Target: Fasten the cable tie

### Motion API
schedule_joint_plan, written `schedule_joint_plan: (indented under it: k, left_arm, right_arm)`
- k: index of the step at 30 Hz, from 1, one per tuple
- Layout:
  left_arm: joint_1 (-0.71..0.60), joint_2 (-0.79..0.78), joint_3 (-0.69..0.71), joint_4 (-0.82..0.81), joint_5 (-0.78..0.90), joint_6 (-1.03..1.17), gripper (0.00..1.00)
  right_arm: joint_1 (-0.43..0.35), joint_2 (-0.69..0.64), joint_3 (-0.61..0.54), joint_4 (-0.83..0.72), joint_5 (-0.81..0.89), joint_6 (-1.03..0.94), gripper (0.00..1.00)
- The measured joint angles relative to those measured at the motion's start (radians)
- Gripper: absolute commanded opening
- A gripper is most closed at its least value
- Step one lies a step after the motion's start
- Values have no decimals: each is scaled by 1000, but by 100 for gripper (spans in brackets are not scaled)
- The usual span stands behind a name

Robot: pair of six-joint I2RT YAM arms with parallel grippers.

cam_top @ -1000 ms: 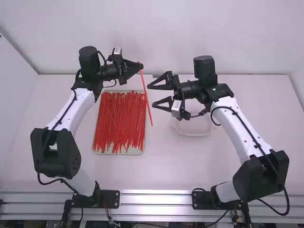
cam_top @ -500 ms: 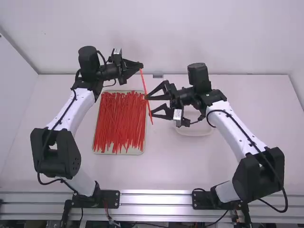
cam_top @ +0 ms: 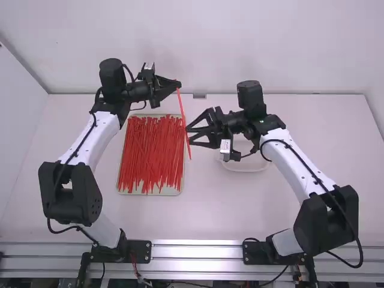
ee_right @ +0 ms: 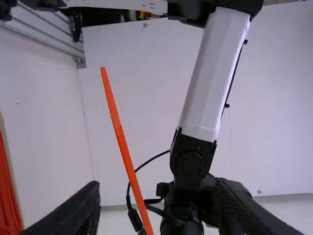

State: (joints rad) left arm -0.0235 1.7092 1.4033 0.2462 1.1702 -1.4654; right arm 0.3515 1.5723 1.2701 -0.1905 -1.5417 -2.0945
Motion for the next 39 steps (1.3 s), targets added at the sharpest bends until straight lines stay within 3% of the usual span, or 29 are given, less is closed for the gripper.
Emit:
schedule_joint_plan:
  k: [5, 10, 13, 14, 39]
  left_arm:
    - [0, 0, 0, -22, -22, 6, 2]
    - [0, 0, 0, -25, -34, 11, 2]
    - [0, 0, 0, -25, -42, 11, 2]
    - [0, 0, 0, -25, -43, 11, 2]
    - [0, 0, 0, -33, -48, 154, 2]
  right_arm:
    - [15, 0, 0, 0, 0, -1, 29]
    - [16, 0, 0, -3, 0, 1, 21]
    - [16, 0, 0, -10, 0, -1, 2]
    - [16, 0, 0, -12, 0, -2, 0]
    - [17, 0, 0, 8, 0, 163, 0]
